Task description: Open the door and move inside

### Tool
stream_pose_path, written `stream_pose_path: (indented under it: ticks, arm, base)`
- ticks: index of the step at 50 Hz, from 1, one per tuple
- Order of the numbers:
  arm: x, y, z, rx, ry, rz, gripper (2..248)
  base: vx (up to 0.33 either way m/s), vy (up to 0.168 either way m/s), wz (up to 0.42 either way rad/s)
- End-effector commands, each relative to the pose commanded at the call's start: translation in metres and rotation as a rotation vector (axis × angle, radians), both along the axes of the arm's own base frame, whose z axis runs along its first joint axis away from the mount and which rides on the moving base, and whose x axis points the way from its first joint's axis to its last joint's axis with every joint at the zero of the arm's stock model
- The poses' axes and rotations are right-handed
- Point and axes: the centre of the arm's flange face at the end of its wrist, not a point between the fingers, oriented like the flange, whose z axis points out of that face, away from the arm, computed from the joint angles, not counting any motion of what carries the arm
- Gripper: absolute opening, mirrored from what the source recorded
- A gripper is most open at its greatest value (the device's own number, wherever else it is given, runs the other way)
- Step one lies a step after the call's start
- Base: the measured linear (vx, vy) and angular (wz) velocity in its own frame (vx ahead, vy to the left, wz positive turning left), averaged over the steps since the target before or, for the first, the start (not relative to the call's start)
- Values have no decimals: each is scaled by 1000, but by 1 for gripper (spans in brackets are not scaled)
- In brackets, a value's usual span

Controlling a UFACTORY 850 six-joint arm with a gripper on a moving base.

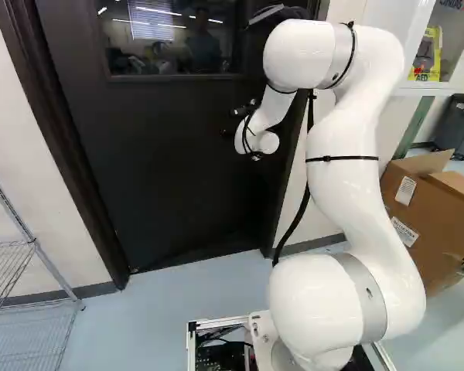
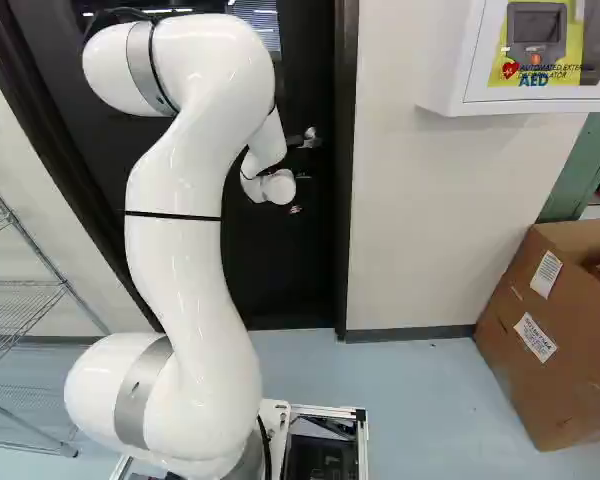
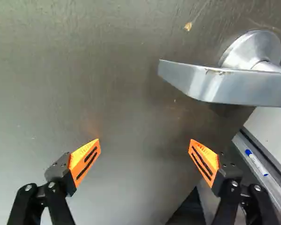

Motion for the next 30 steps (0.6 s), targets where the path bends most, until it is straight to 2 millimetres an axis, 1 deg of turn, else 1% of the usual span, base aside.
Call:
stream_pose_path:
  ticks: [30]
  arm:
    - [59, 2, -12, -23, -52, 37, 247]
  base:
    - [0, 0, 0]
